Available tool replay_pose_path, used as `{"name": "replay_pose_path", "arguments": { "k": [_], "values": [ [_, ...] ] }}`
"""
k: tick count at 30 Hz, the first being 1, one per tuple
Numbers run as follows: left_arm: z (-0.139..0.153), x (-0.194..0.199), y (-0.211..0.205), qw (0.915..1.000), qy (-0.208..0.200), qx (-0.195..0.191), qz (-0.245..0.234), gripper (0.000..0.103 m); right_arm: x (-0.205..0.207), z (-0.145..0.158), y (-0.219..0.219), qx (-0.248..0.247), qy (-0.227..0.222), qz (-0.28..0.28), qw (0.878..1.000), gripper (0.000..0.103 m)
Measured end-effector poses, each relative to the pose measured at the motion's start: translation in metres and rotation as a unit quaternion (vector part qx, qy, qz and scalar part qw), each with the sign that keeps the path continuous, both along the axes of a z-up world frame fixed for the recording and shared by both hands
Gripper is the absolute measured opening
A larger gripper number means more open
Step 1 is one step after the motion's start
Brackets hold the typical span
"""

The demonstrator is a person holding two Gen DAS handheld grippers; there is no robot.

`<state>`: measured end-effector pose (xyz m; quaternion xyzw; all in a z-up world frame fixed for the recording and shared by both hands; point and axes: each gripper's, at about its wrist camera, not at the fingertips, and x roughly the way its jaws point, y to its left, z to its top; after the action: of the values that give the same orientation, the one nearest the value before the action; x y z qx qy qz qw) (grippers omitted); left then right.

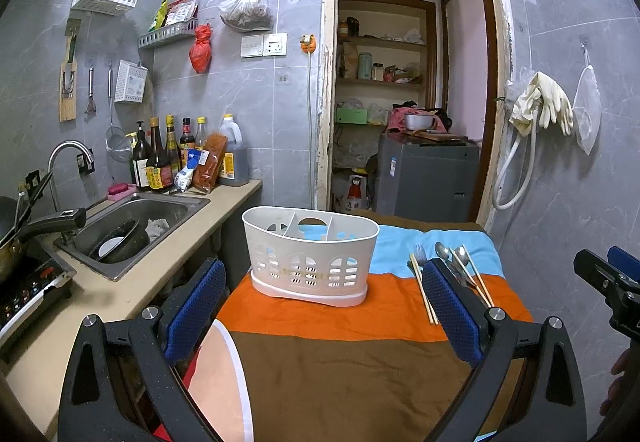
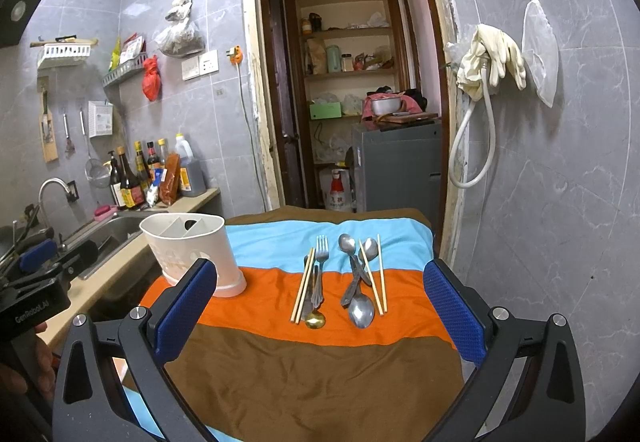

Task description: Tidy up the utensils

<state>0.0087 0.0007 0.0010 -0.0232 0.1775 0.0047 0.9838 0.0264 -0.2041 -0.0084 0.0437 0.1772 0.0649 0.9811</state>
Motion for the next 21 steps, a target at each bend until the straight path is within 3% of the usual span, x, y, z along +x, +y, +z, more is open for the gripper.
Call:
{"name": "replay_pose_path", "arguments": {
  "k": [21],
  "values": [
    [0.0,0.0001,-0.0012,1.0,-0.001,0.001,-0.001,0.097,0.0006,-0.0005,-0.0006,-0.001,0.001,-0.001,1.0,0.103]
  ]
}}
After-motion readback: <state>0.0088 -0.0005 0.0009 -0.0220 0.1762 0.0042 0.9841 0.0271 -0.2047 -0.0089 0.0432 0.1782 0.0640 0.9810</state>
